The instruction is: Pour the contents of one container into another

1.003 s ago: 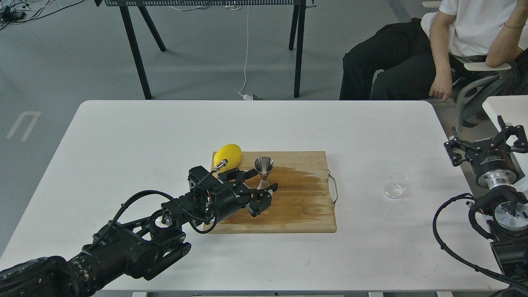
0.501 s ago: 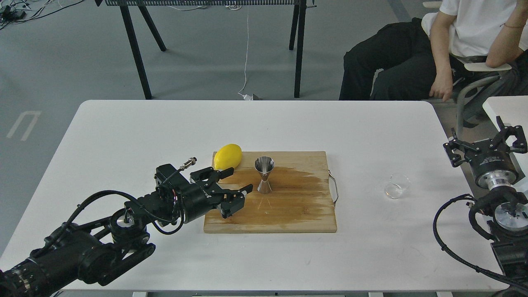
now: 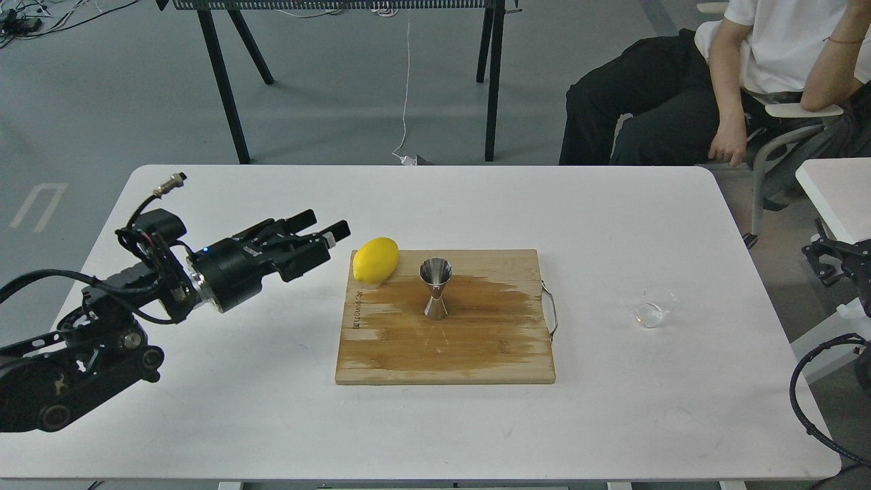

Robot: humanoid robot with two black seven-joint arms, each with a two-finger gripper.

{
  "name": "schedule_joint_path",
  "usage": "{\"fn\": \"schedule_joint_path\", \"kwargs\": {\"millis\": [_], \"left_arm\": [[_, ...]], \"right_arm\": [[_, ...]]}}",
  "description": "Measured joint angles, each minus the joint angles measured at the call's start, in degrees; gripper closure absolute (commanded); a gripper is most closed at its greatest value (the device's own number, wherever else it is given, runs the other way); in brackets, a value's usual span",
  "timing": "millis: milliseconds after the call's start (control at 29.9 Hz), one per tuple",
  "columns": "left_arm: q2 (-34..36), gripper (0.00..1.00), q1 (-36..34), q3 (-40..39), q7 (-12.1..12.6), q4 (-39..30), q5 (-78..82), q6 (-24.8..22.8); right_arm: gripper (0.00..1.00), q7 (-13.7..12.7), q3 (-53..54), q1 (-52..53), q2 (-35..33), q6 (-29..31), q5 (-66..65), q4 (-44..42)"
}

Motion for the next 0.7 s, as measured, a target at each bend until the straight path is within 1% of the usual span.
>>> {"fn": "schedule_joint_path", "kwargs": {"millis": [134,234,301,401,435,602,702], "left_arm": [[-0.58,0.0,-1.78,-3.9,-0.09,0.25,-18.48,-3.95],[-2.61,0.0,-1.96,-8.65,0.12,0.73,-28.94,-6.48],[-4.06,0.0,-2.02,-11.88,0.35,2.06,-36.49,-8.77],[-6.57,0.0,-2.02,-16.25,0.51,5.69,-46.99,-12.31],[-7.36,0.0,-2.02,-17.59,0.53,6.97,-49.74,-13.3],[-10.93,0.0,-2.39,-23.25,0.81,15.14,-60.79,-17.28],[-12.21,0.0,-3.04,-24.53,2.13,19.33,-65.71,-20.67]], "right_arm": [[0.0,-0.68,-0.47,-0.59,0.36,0.0,0.61,1.71],[0.0,-0.92,-0.58,-3.22,0.41,0.0,2.59,7.38],[0.0,-2.01,-0.63,-6.08,0.16,0.0,5.61,12.26],[0.0,-4.99,-0.67,-9.99,0.03,0.0,10.57,18.99],[0.0,-5.51,-0.68,-11.21,0.15,0.0,11.75,20.63],[0.0,-6.51,-0.92,-16.73,1.86,0.0,14.82,27.78],[0.0,-7.14,-1.0,-20.63,3.81,0.0,15.92,31.9]]}}
